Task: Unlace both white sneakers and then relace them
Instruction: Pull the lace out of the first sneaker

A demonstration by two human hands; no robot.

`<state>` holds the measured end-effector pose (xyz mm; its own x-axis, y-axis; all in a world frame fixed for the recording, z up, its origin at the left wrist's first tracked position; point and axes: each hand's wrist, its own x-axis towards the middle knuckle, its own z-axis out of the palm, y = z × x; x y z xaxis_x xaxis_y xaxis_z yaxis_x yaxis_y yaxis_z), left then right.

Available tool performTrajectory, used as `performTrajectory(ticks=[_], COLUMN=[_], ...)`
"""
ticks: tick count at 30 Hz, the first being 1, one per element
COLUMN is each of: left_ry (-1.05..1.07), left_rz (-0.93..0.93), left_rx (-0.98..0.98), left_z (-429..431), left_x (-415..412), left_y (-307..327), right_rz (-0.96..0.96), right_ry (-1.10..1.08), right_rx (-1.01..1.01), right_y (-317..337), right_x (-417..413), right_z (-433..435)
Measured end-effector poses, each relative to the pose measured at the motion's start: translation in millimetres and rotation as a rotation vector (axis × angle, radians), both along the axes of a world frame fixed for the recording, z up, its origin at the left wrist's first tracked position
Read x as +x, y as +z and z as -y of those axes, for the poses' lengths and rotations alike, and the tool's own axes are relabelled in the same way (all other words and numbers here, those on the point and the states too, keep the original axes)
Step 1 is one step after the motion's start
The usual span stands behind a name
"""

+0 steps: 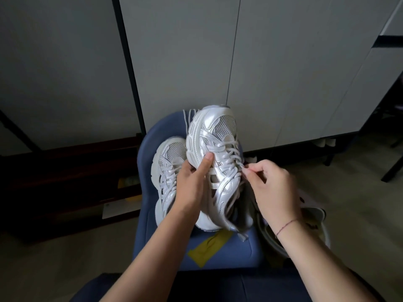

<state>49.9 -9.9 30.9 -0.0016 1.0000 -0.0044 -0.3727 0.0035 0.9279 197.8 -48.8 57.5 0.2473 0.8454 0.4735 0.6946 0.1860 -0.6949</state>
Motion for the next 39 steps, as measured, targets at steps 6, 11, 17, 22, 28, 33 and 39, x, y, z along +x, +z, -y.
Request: performTrajectory(ticks=[6,11,17,22,28,33,39], left_ry=[-0.048,-0.054,0.006,-0.029,0.0,-0.017,-0.034], left_rz=[0.018,-0.001,0.02,0.015,-0.045,-0.034,-0.008], left_rx=[0.015,0.015,-0.006,0.027,0.024,0.026,0.002], left_z=[2.5,0.3,-5.6,-3.1,-3.9,-1.6,-1.2], left_x=[-14.8,-15.8,-22.0,-14.0,-14.1,-10.1,-15.2], left_y=[4.6,7.3,8.8,7.0,3.8,3.0,2.4], right_rz=[-0.527,-1.313,-0.73,-0.524,-0.652,-1.184,-0.77], right_ry=[0.432,0.531,0.467,0.316,0.366,0.558,0.456], right_rx=[-0.264,-0.385,-0.176,-0.074,-0.189,-0.336,-0.208], right_y=[0.0,20.0,12.3,0.3,7.3,8.8,-2.7], right_x=[6.4,21.4,25.9,2.4,13.6,21.0,13.1], right_z=[-3.6,-7.0,-1.6,-4.5,-6.5,-7.4,-6.9])
